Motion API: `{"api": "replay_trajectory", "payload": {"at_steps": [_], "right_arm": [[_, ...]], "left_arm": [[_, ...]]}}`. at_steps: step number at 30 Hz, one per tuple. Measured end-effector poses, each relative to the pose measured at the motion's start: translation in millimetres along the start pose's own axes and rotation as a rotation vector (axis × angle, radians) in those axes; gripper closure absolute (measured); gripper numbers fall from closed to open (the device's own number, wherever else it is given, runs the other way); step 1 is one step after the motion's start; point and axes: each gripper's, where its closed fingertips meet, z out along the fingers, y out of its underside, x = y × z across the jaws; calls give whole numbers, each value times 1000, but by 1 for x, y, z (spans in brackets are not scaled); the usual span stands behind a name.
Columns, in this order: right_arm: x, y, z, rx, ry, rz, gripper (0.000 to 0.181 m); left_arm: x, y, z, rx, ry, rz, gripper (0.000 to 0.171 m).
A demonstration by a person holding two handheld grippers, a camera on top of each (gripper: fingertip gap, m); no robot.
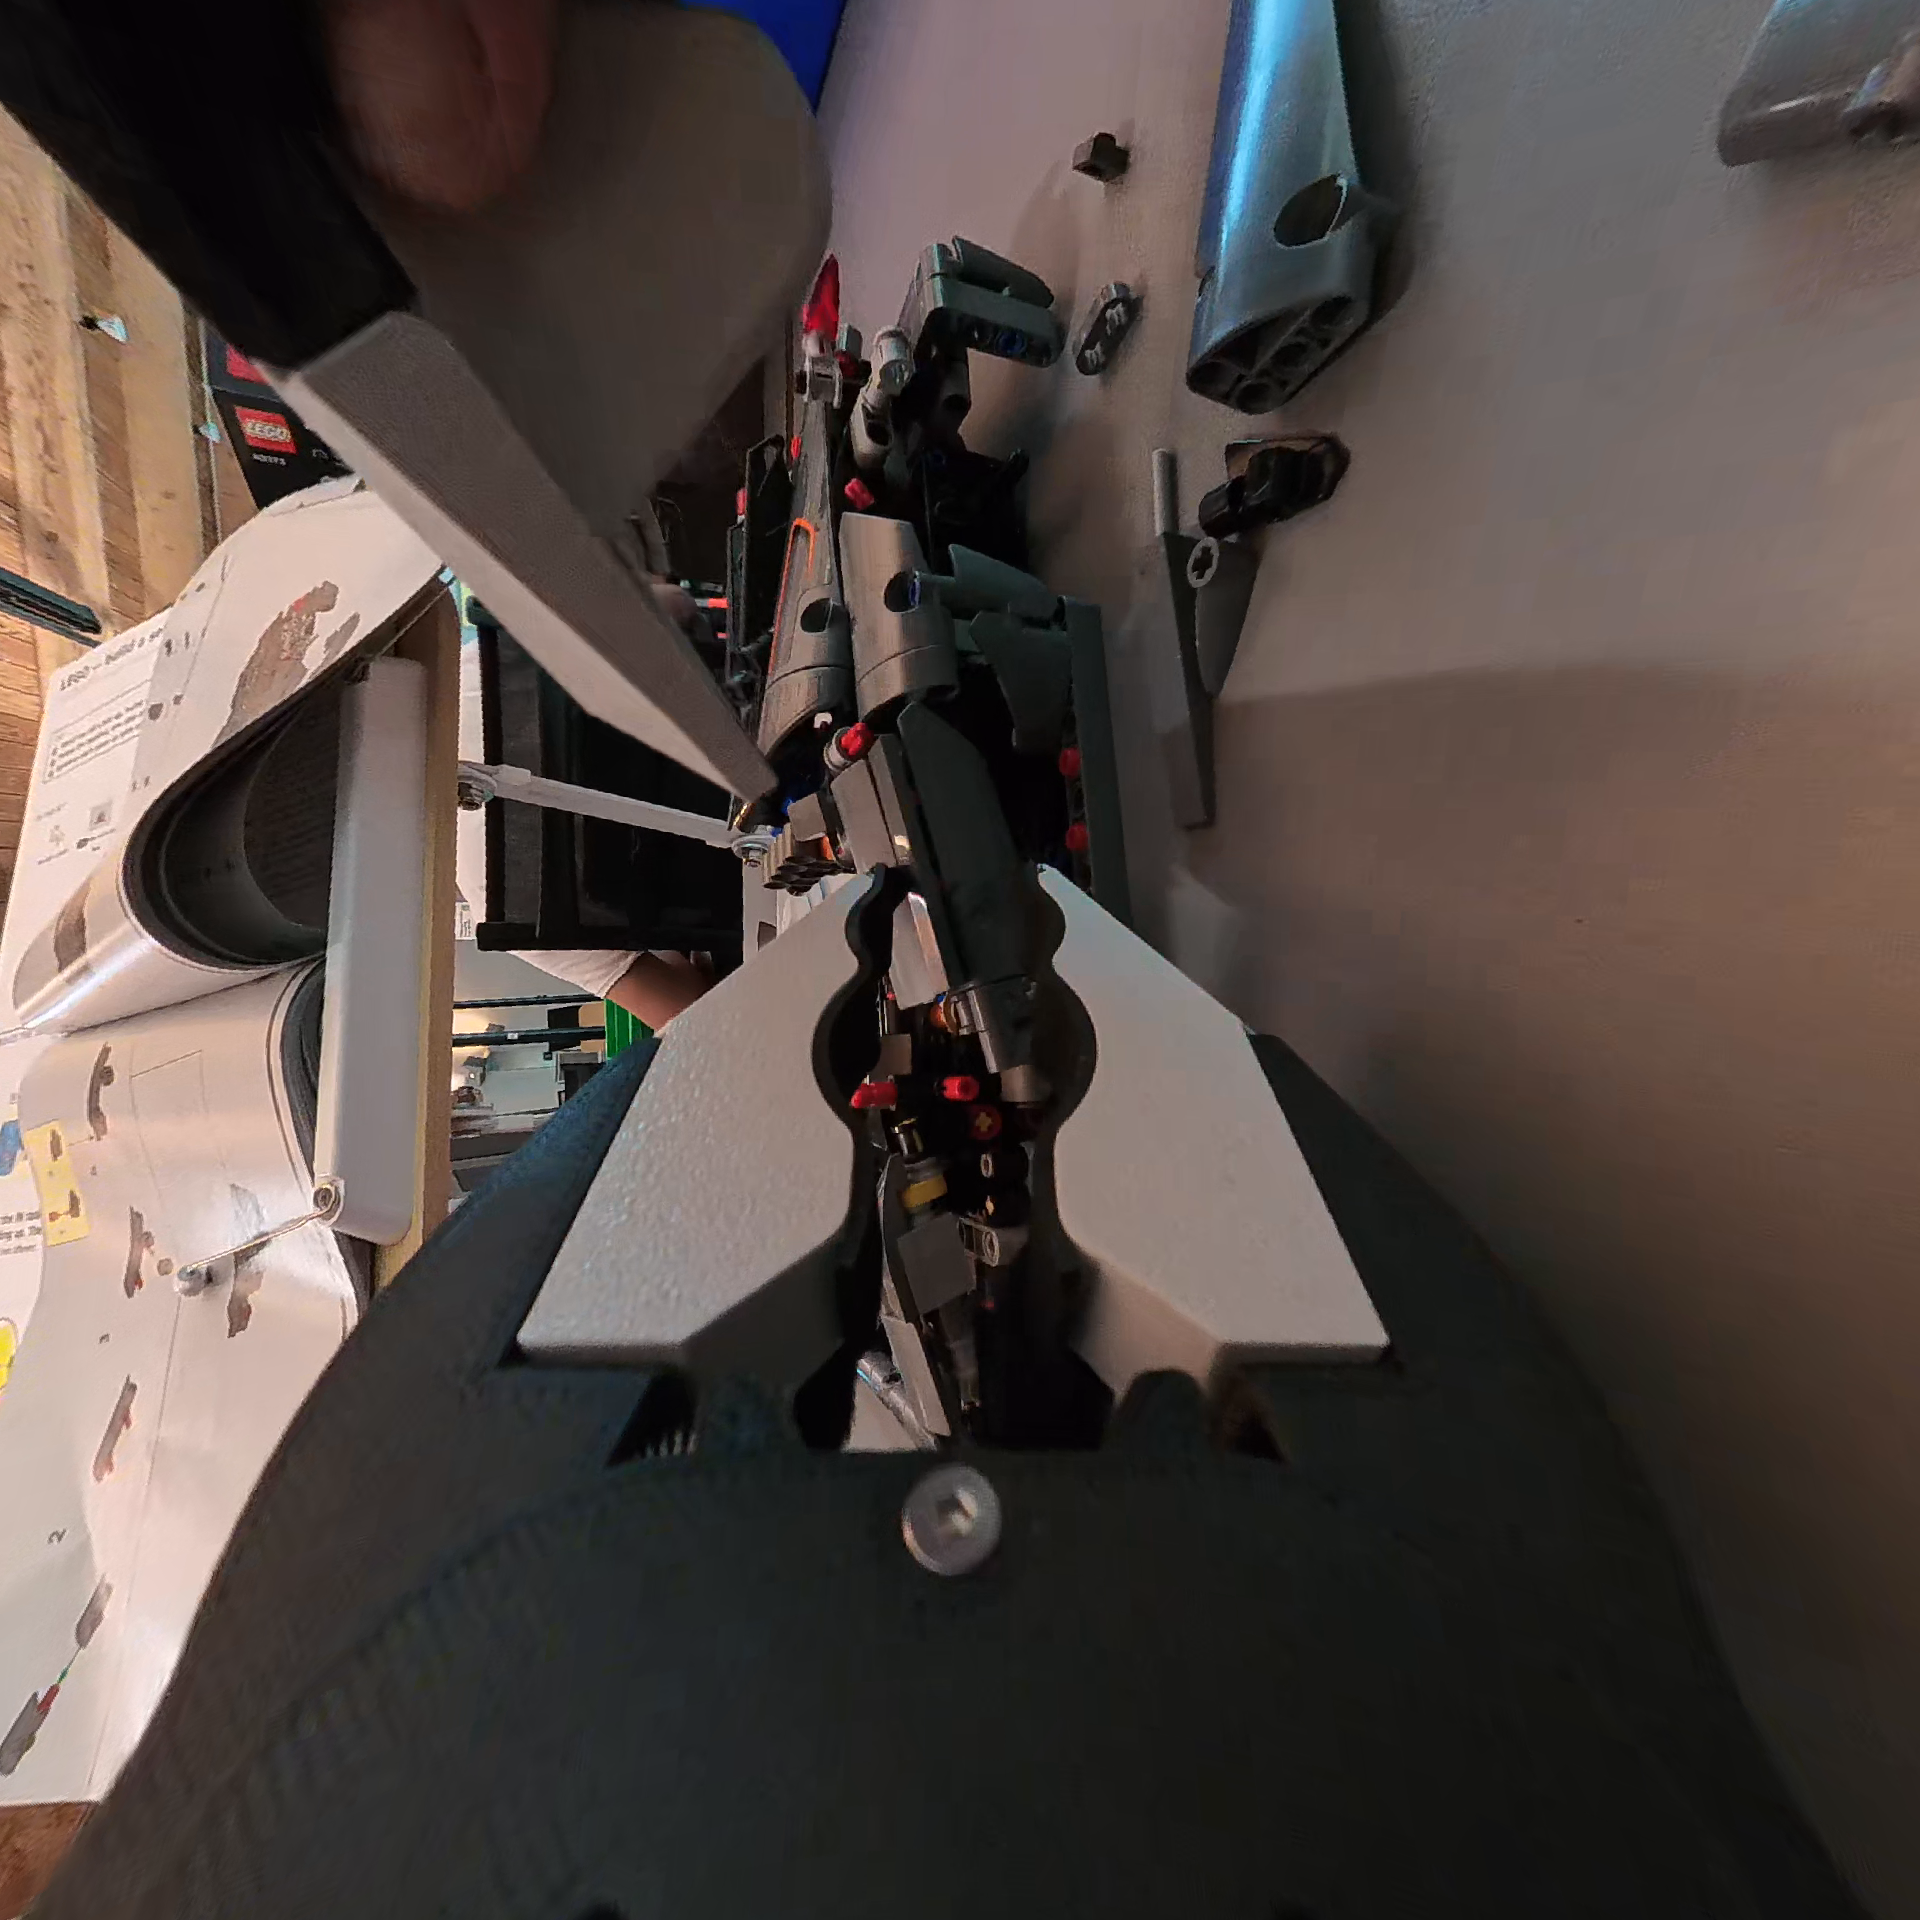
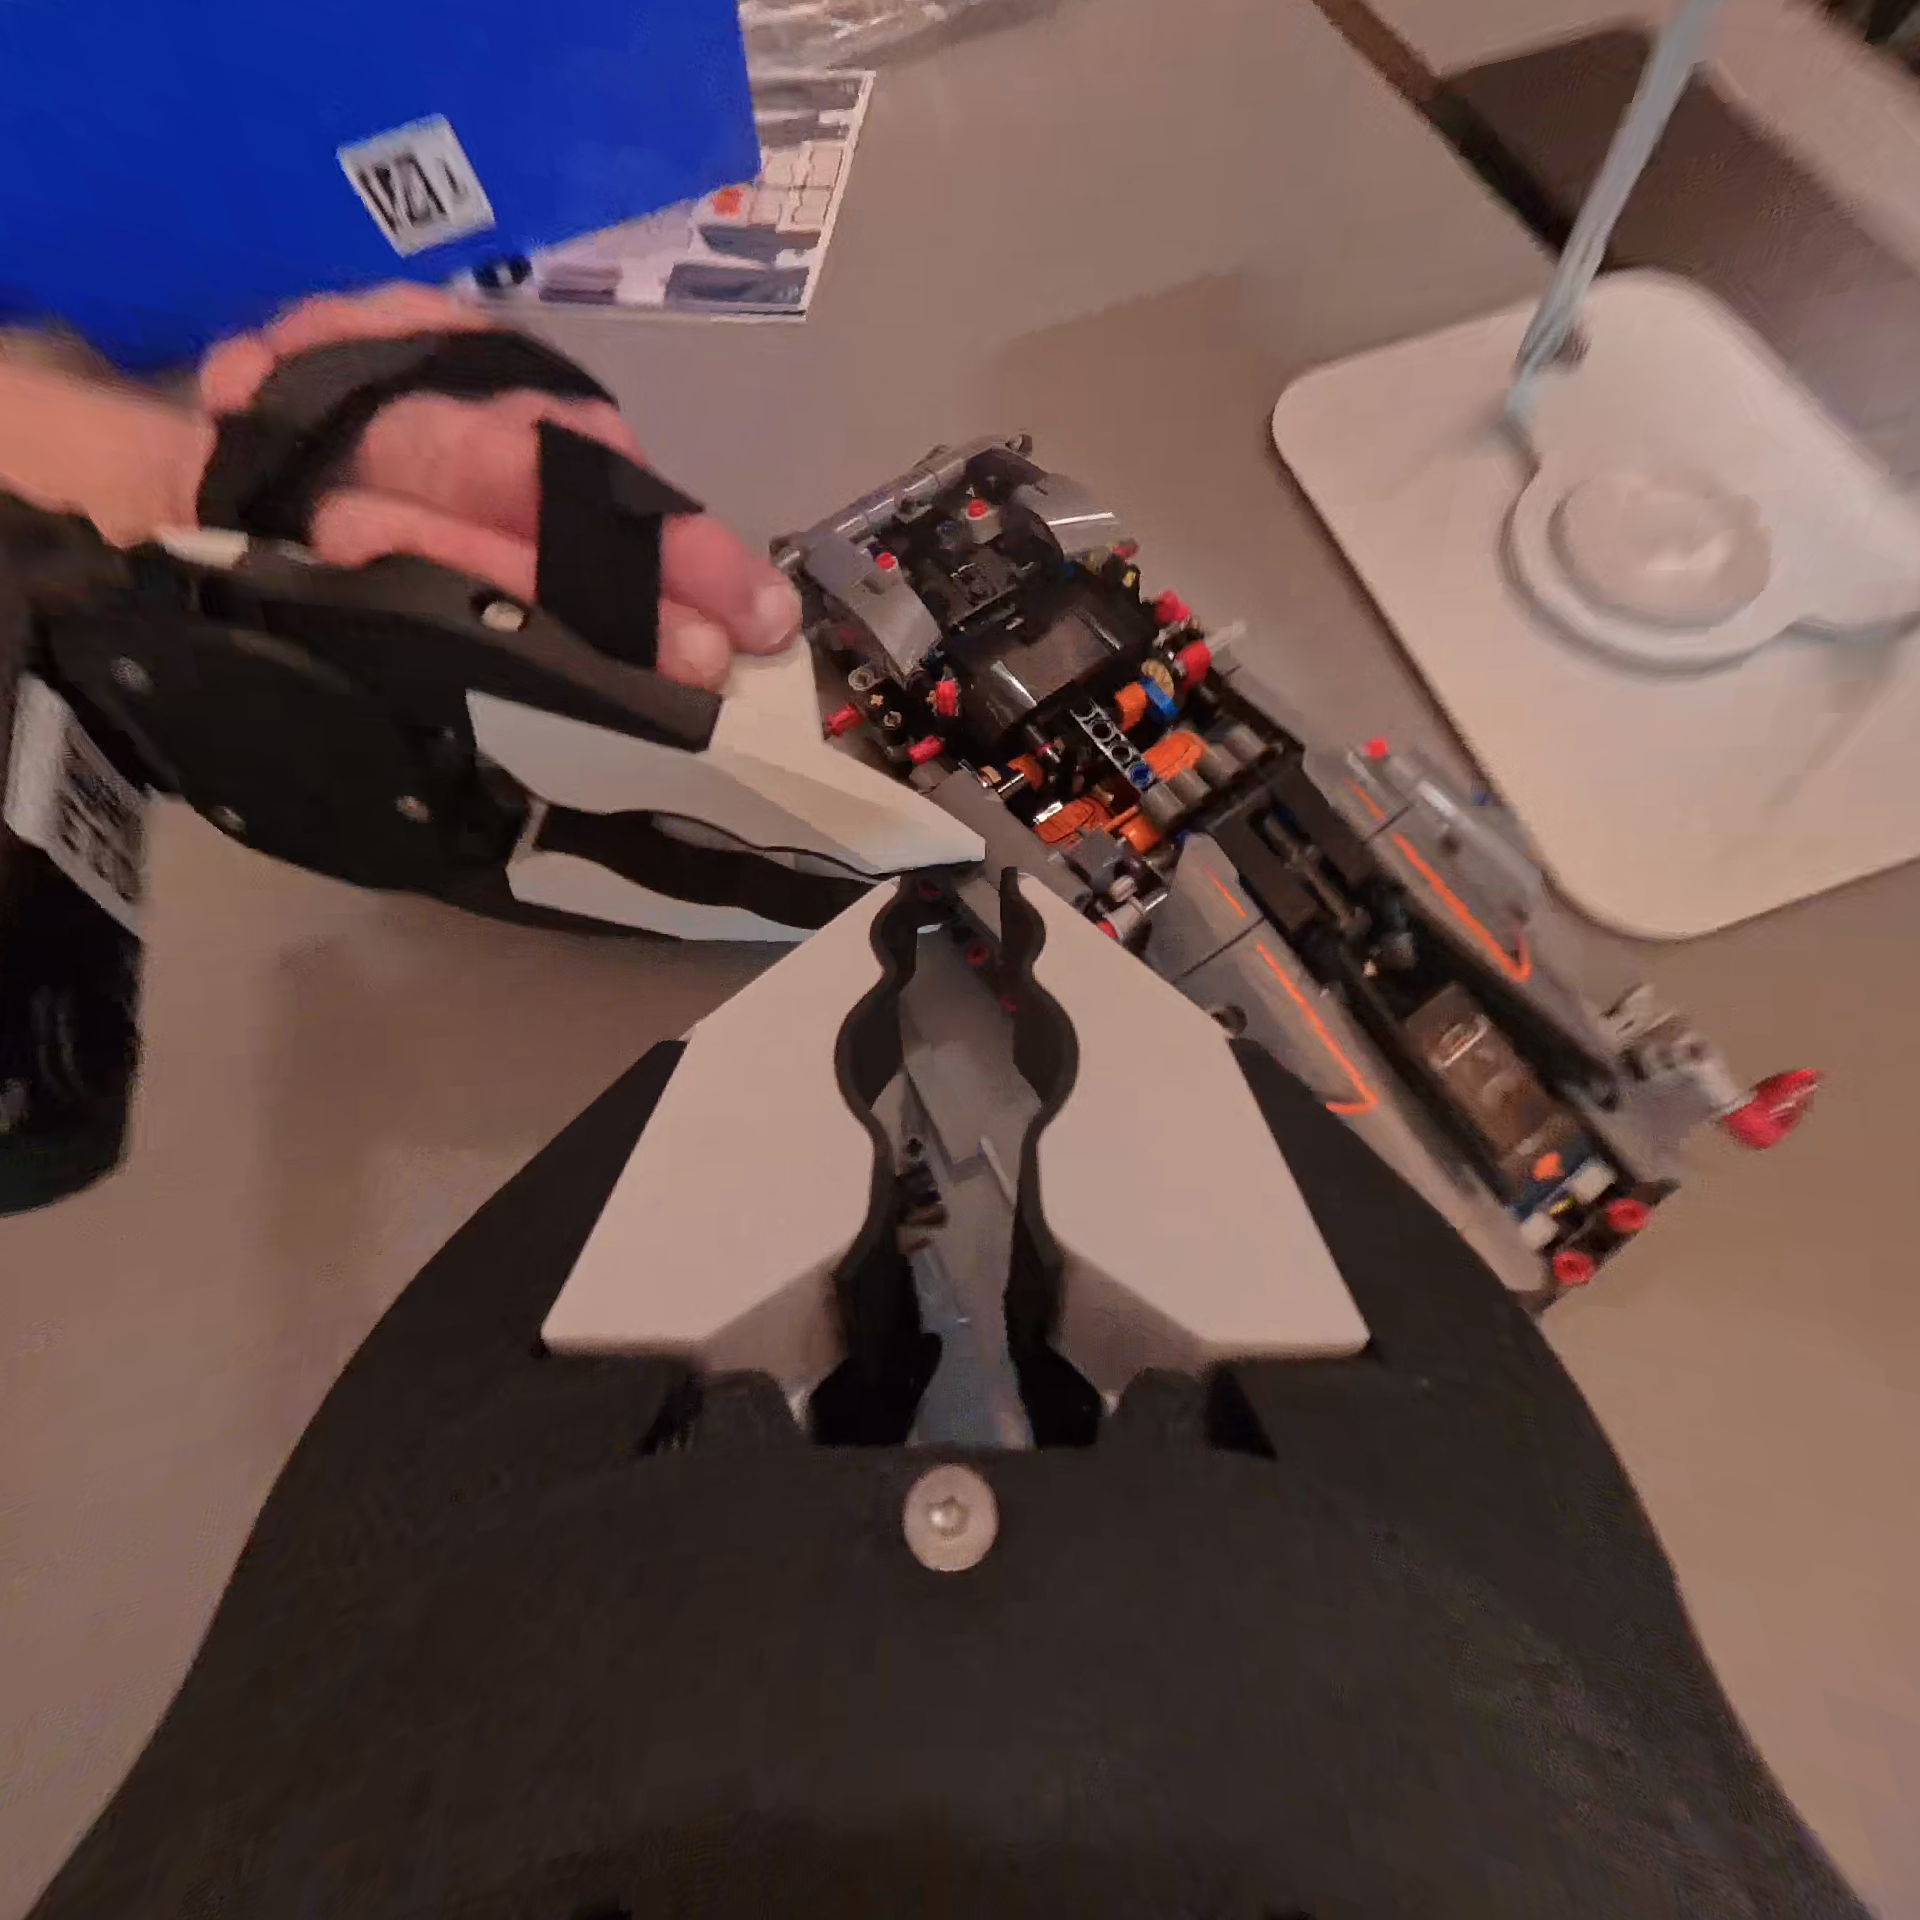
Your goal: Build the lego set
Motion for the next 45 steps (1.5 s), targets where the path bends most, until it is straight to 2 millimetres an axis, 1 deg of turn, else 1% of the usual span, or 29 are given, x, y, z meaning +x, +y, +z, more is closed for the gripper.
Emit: {"api": "replay_trajectory", "payload": {"at_steps": [1,4,6,8,11,15,17,22,26,29,35,45], "right_arm": [[-2,0,0,-15,50,-102,170],[4,16,6,-145,227,-416,170],[7,24,12,-197,312,-584,171],[8,26,17,-208,368,-690,163],[14,25,18,-212,459,-783,160],[16,26,18,-195,534,-883,163],[15,26,19,-180,551,-907,162],[13,27,20,-147,570,-929,172],[14,29,21,-139,551,-920,167],[14,27,21,-134,557,-924,171],[15,27,21,-136,559,-922,172],[14,25,20,-114,554,-903,174]], "left_arm": [[0,1,0,-4,1,0,149],[0,1,1,-5,-3,1,149],[0,1,1,-8,-9,8,150],[0,1,0,-7,-12,8,151],[0,1,1,-8,-18,11,152],[0,0,1,-10,-27,19,152],[0,0,2,-11,-32,26,153],[-1,-2,2,-11,-60,68,156],[-2,-3,2,-1,-58,50,160],[-2,-4,2,1,-61,50,162],[-3,-4,2,2,-67,48,164],[-3,-2,2,-1,-52,15,161]]}}
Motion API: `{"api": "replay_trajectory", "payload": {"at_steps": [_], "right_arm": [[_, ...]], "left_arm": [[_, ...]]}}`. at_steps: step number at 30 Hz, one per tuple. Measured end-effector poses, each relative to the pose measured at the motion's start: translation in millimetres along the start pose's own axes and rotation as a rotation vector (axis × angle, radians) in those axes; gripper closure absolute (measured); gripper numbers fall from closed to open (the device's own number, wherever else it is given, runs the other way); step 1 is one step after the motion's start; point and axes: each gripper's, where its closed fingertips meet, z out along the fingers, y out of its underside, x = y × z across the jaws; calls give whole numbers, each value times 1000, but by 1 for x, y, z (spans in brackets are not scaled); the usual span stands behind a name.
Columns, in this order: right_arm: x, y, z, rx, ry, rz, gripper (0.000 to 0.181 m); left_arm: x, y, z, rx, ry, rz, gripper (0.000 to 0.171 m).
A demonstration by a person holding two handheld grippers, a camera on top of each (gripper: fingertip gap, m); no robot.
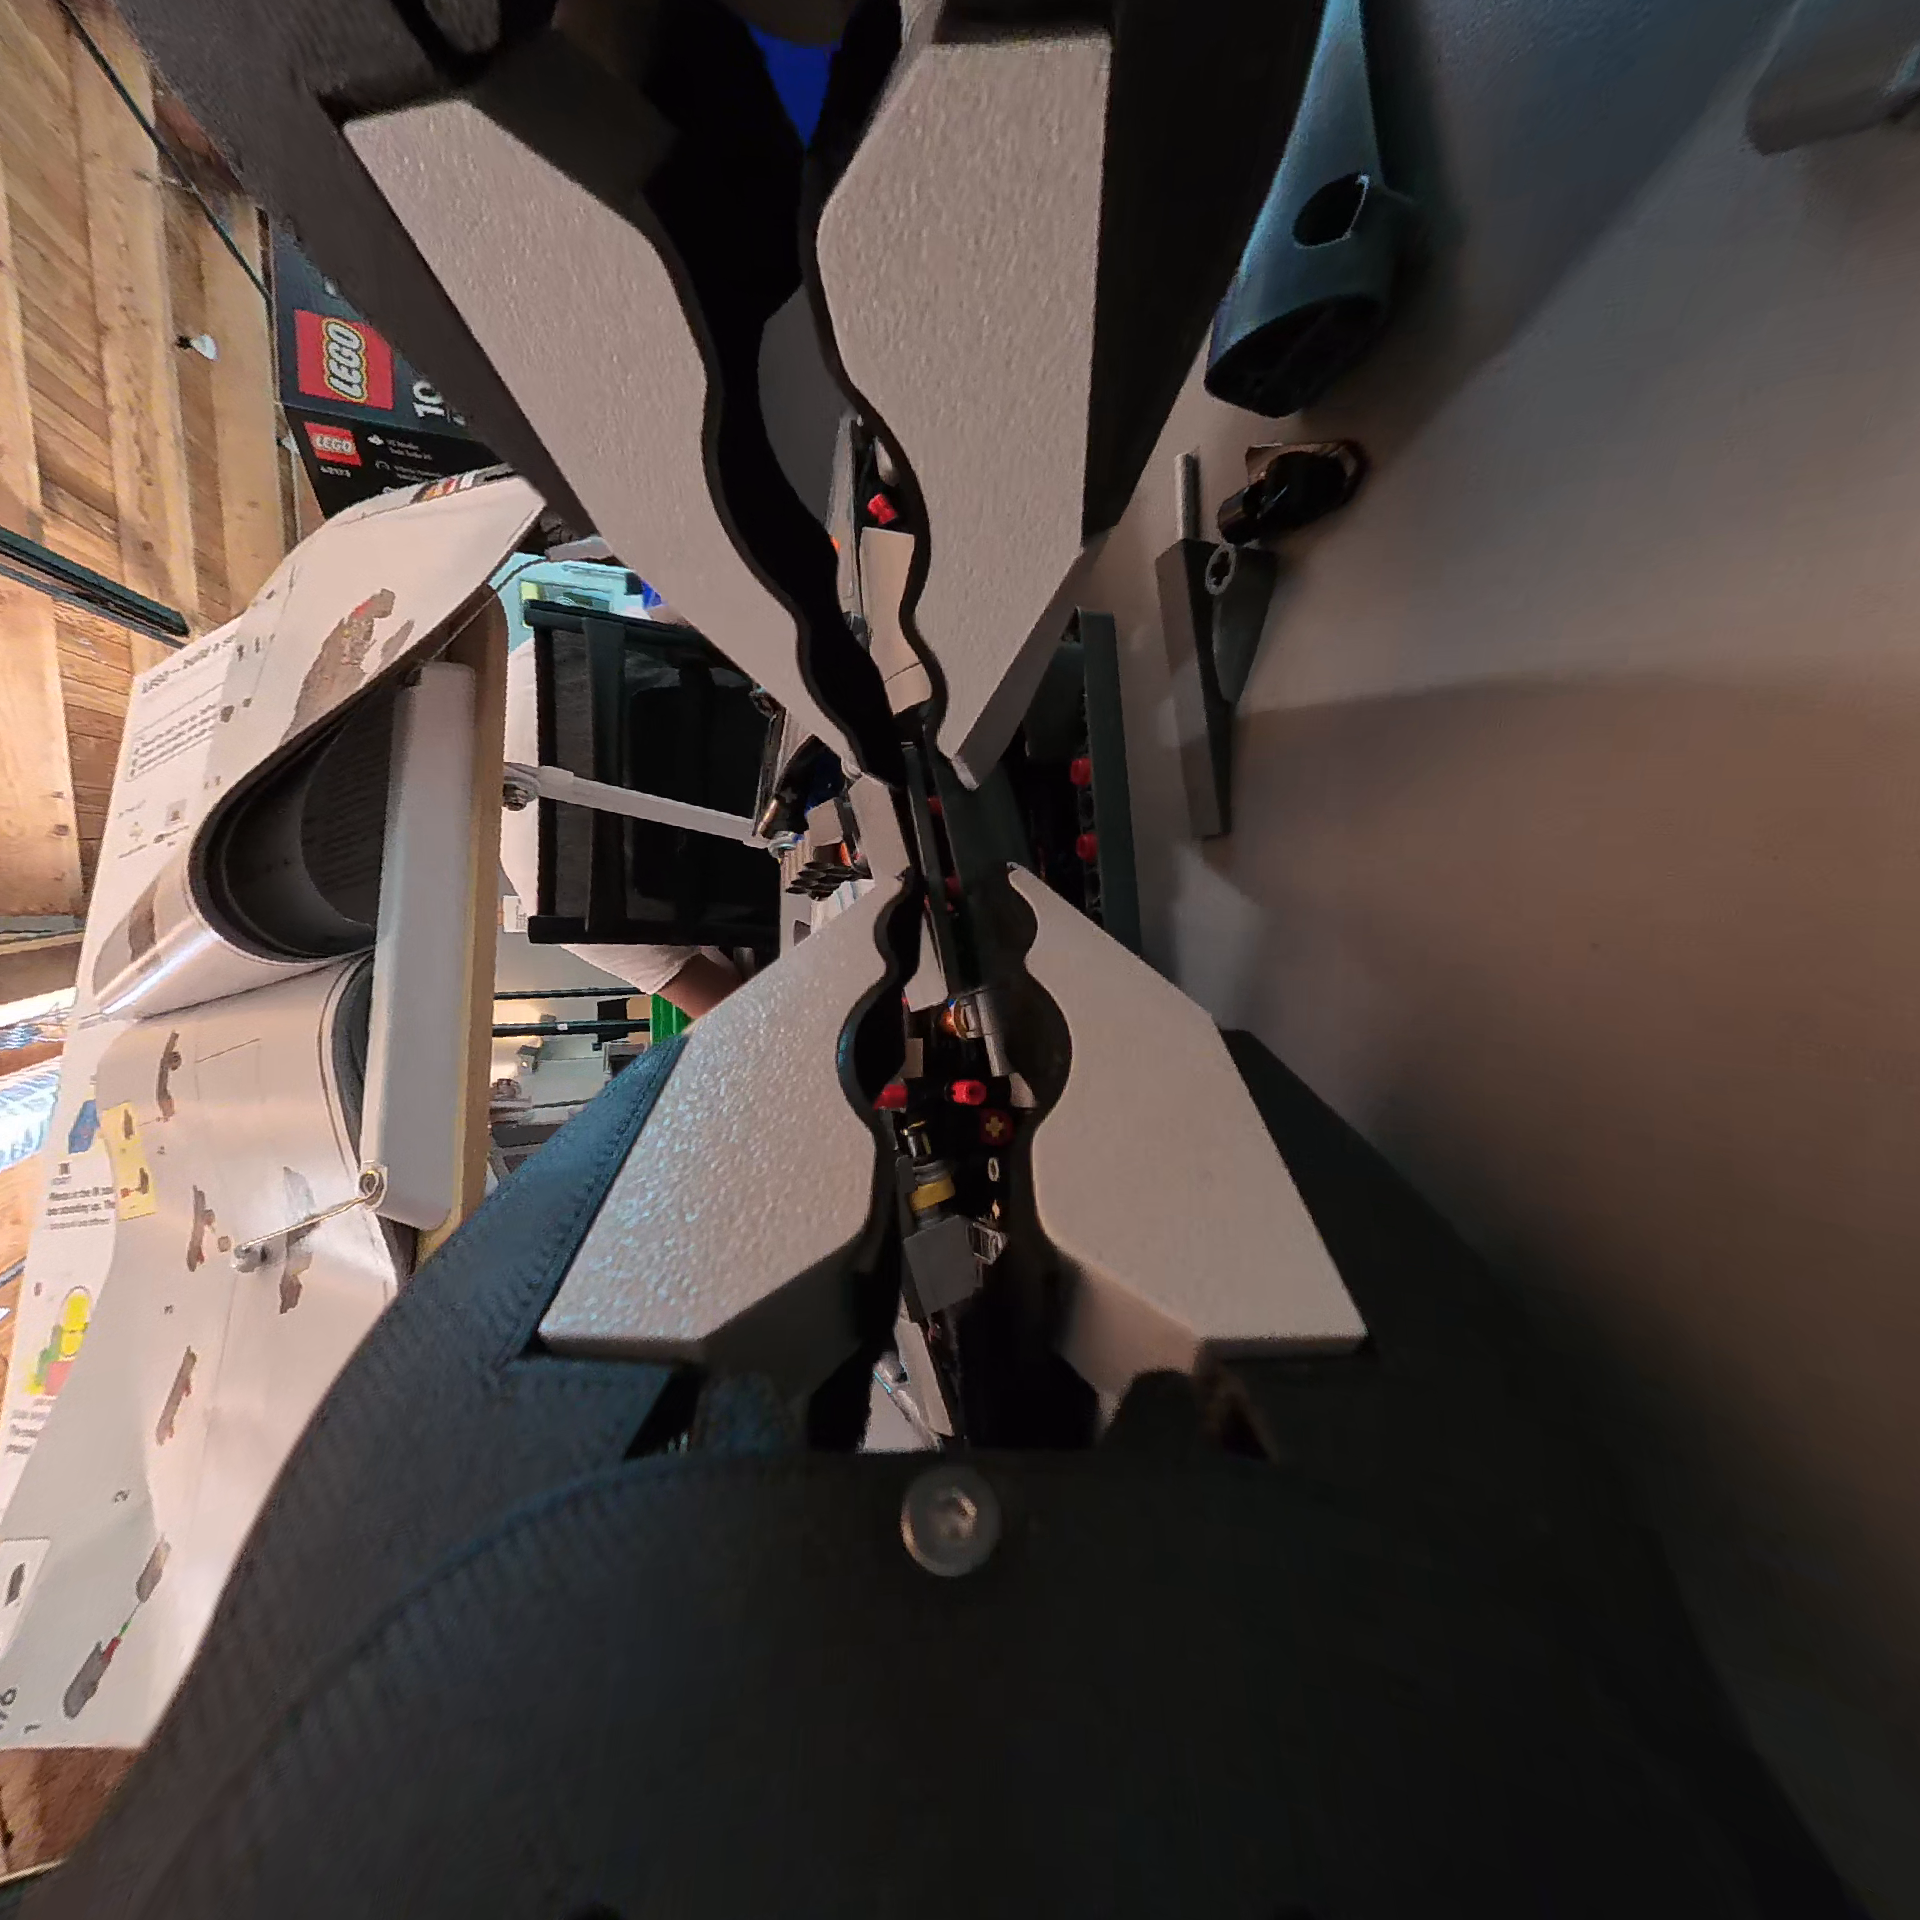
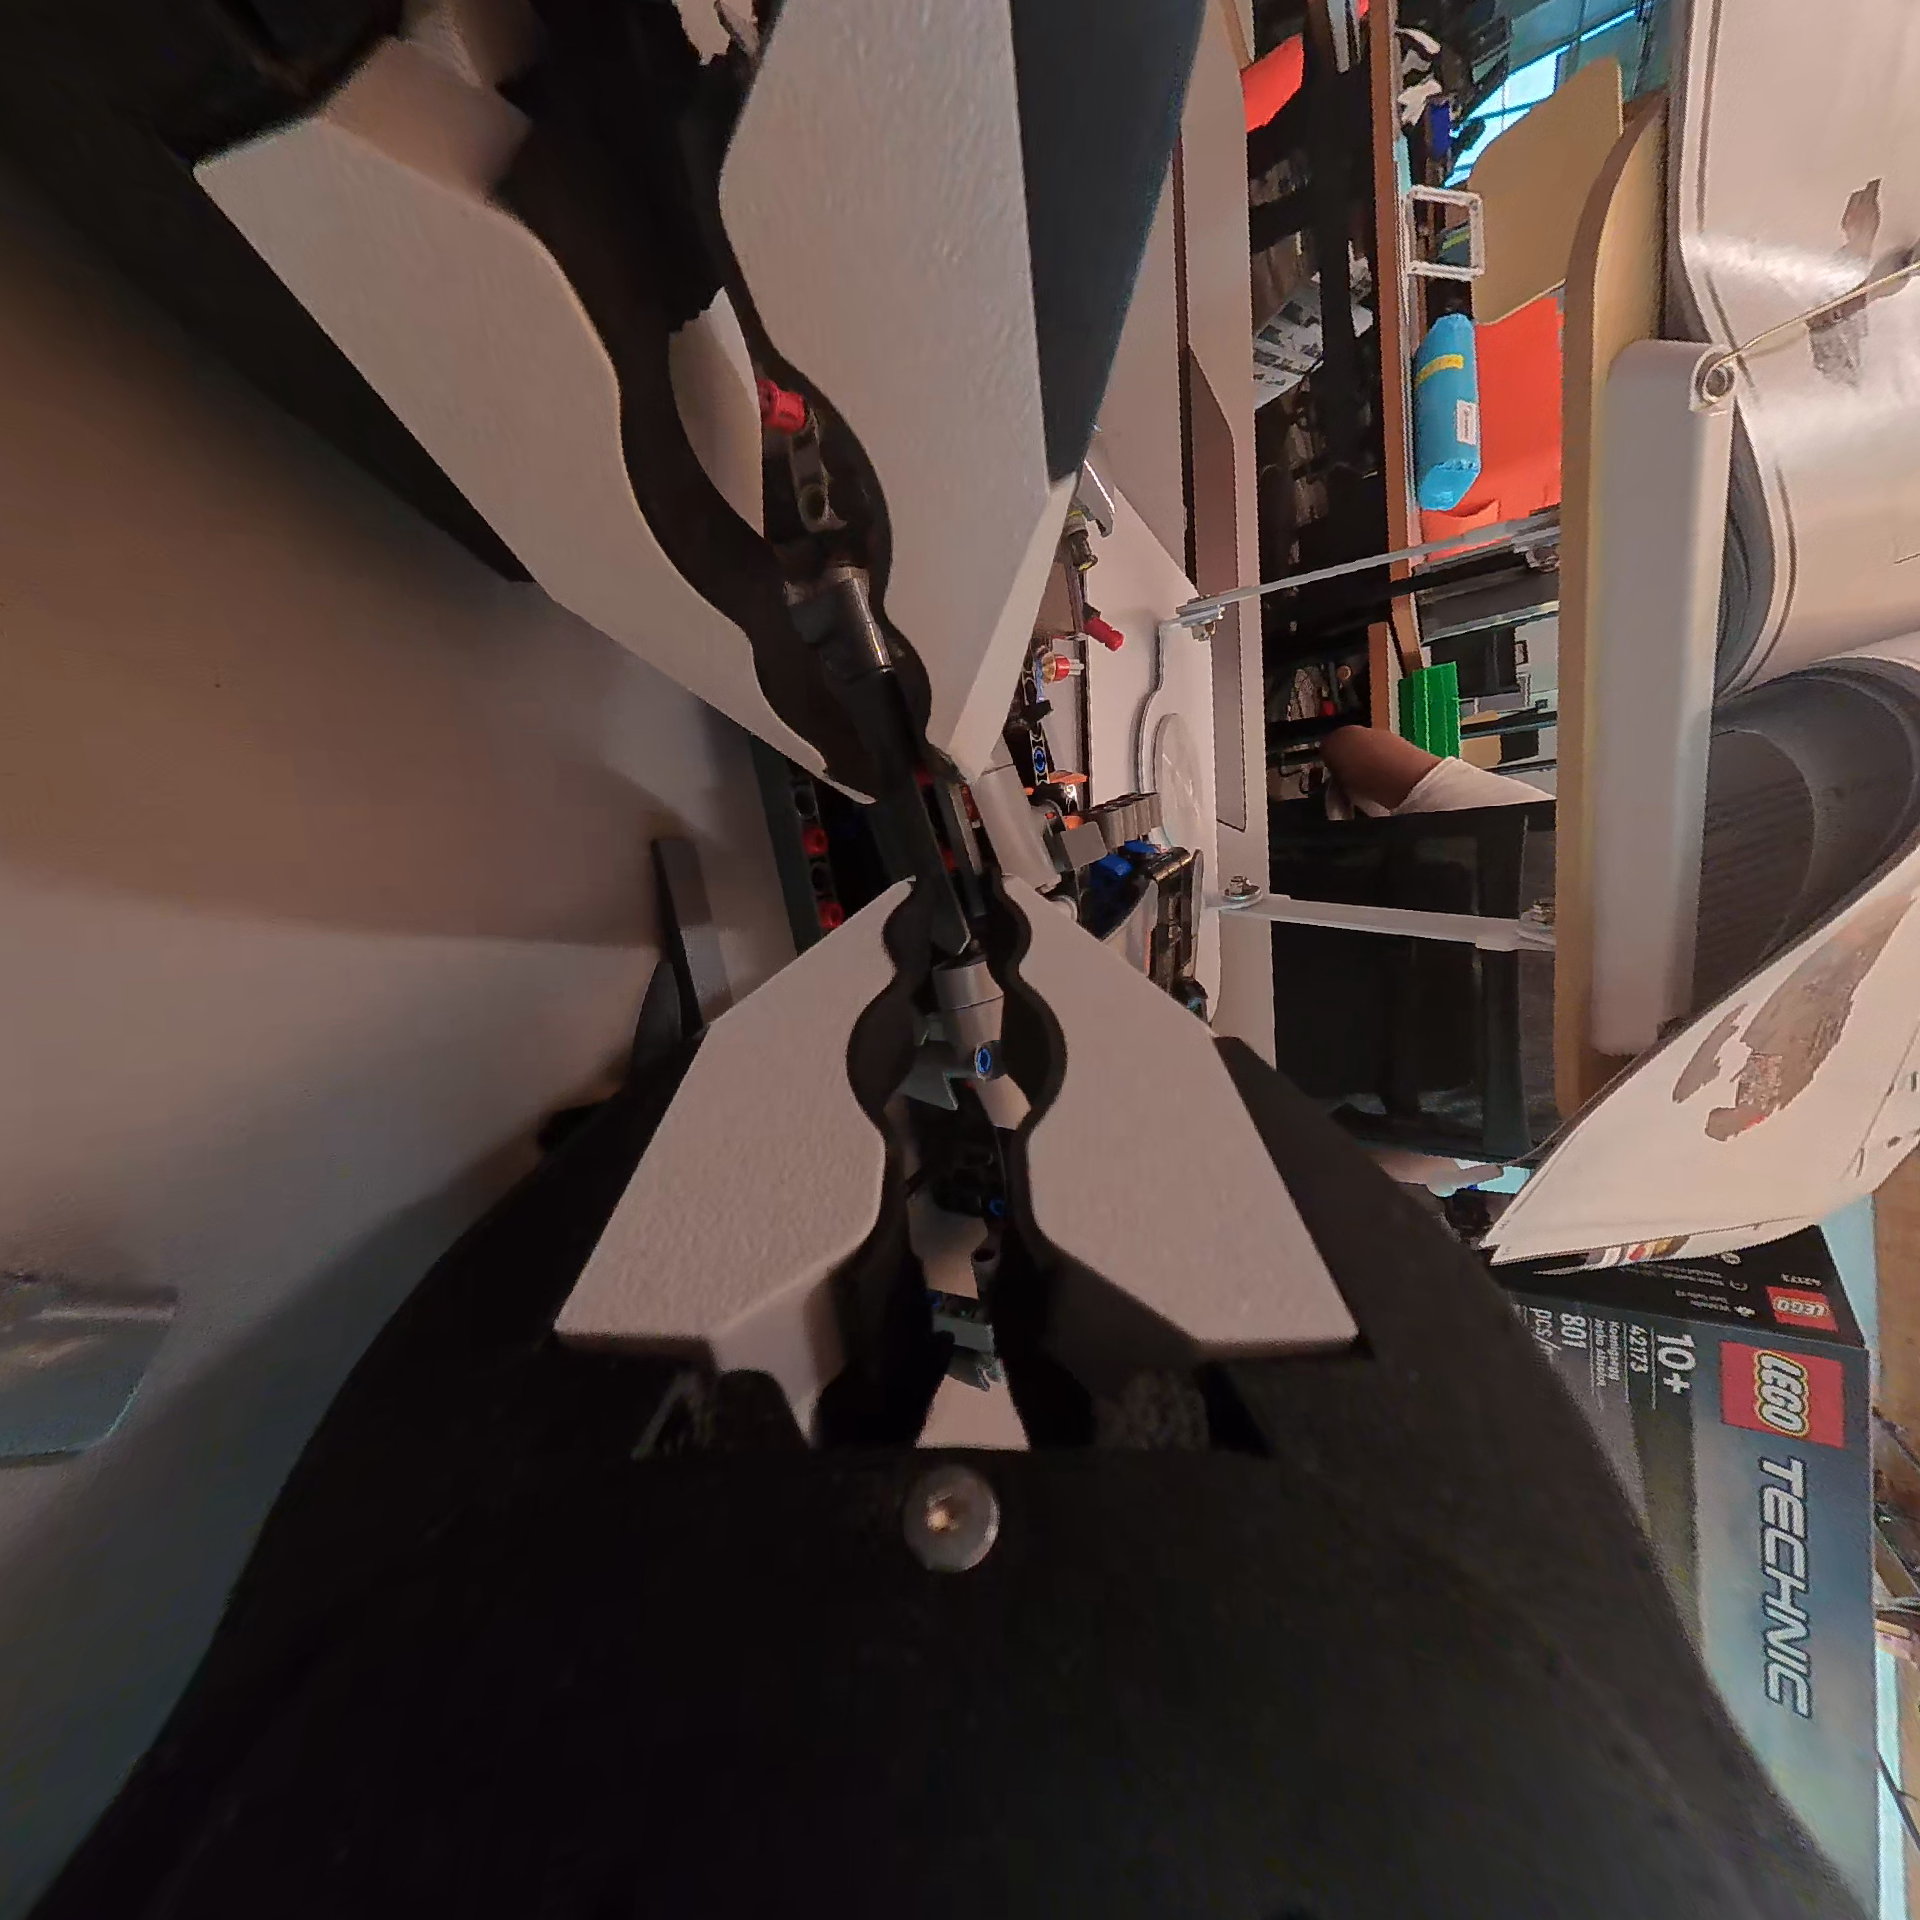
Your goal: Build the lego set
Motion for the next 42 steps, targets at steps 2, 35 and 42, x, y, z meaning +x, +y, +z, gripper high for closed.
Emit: {"api": "replay_trajectory", "payload": {"at_steps": [2,35,42], "right_arm": [[1,-1,-1,12,4,7,178],[0,-2,6,10,-36,6,181],[2,-3,9,17,-38,50,181]], "left_arm": [[0,1,1,-8,-2,-2,161],[-1,4,3,-26,-13,4,169],[-3,5,5,-28,-18,1,171]]}}
